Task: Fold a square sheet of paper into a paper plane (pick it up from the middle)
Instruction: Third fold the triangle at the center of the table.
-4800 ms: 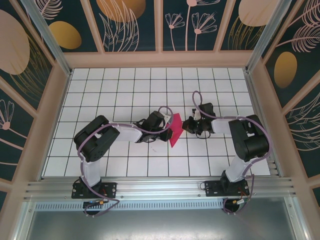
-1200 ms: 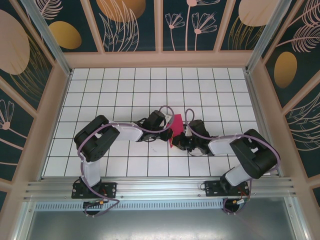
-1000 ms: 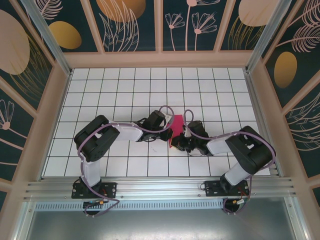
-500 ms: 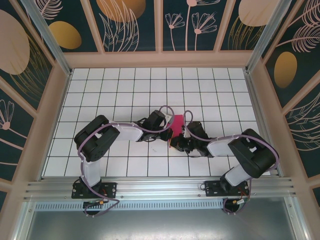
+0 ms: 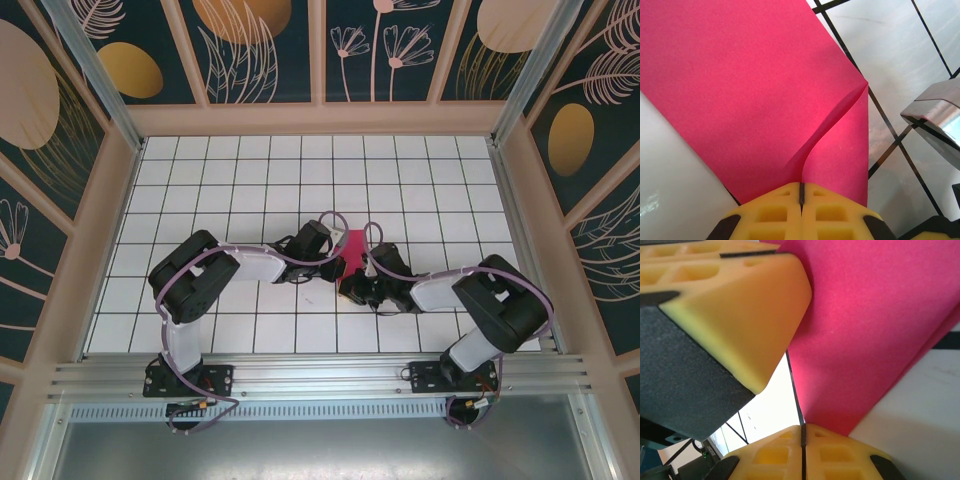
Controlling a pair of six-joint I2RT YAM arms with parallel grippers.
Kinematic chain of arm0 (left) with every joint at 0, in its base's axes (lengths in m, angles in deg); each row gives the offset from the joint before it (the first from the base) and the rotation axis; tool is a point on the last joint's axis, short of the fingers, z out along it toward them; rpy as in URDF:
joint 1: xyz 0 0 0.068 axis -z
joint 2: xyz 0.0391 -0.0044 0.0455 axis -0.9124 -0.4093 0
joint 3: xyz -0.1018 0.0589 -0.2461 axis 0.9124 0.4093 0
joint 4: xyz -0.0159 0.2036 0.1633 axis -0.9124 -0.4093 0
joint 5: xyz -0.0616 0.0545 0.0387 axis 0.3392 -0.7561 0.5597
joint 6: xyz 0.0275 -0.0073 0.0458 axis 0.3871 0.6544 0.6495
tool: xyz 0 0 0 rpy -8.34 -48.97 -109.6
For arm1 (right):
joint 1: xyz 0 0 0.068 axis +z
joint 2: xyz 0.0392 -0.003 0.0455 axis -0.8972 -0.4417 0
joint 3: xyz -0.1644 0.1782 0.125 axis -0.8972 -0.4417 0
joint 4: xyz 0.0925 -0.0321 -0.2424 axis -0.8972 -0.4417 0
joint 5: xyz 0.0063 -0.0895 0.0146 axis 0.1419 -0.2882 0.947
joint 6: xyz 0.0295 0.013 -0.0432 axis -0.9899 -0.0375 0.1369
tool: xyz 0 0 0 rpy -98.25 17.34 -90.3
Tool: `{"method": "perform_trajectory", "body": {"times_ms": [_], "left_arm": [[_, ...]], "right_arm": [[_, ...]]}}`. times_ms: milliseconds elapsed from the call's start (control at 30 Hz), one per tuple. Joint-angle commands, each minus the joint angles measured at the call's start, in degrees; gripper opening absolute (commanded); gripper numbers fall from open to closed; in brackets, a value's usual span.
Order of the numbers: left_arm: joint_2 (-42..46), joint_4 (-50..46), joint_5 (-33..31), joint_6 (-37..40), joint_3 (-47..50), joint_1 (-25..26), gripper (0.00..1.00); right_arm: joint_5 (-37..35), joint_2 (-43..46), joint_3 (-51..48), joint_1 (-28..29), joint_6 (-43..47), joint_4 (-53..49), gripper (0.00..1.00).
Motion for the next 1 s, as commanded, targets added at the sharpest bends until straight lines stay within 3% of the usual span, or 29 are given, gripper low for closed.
{"method": "perform_trajectory", "body": {"times_ms": [0, 167, 267, 567, 900, 967], "left_arm": [[-1.67, -2.84, -1.09, -0.19, -0.04, -0.17, 0.0], [-1.45, -2.86, -1.4, -0.28, 0.03, -0.17, 0.0], [-1.52, -2.73, -1.18, -0.37, 0.05, -0.17, 0.0], [-1.45, -3.31, -1.09, 0.42, -0.45, -0.16, 0.0], [-1.3, -4.56, -1.29, 1.22, -0.45, -0.21, 0.0], [-1.28, -4.68, -1.27, 1.26, -0.4, -0.16, 0.0]], "right_arm": [[-3.96, 3.08, 1.37, 0.34, 0.2, -6.32, 0.09], [-8.79, 8.6, 4.2, -1.7, 3.33, -15.73, 0.1], [-7.9, 8.95, 4.55, -3.99, 5.01, -15.99, 0.1], [-3.92, 3.1, 8.22, -7.1, 8.64, -12.95, 0.1], [-11.62, -1.26, 18.83, -12.23, 16.68, -23.27, 0.1], [-10.56, -3.64, 21.89, -12.96, 19.3, -24.98, 0.1]]}}
